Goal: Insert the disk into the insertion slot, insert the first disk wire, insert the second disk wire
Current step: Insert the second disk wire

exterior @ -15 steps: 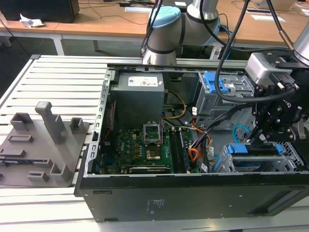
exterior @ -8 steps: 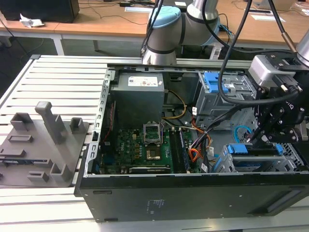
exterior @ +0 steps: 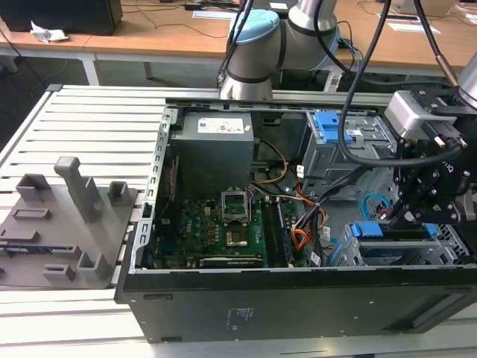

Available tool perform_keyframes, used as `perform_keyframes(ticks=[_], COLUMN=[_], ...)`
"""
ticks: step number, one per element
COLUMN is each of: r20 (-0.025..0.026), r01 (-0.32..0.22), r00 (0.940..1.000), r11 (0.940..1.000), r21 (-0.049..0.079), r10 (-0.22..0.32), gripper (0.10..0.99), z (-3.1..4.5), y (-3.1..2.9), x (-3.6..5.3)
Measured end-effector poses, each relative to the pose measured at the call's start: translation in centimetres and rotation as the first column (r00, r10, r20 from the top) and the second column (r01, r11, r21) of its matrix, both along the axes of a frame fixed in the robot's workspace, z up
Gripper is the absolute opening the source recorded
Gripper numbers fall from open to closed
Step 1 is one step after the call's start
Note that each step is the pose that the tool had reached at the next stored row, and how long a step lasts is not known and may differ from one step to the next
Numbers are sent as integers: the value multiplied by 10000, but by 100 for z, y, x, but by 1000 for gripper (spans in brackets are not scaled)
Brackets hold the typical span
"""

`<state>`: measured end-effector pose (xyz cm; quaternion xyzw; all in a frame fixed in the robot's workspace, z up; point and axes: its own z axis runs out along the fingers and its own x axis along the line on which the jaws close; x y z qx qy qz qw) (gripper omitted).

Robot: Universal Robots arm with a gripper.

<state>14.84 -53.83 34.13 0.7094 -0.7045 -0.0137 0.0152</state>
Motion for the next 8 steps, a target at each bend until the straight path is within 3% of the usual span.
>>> perform_keyframes(ticks=[8], r20=[2], r01=[-1], r00=[10000], r11=[10000], r21=[-6], r10=[1], gripper=[173], z=[-51], y=[-3], x=[2])
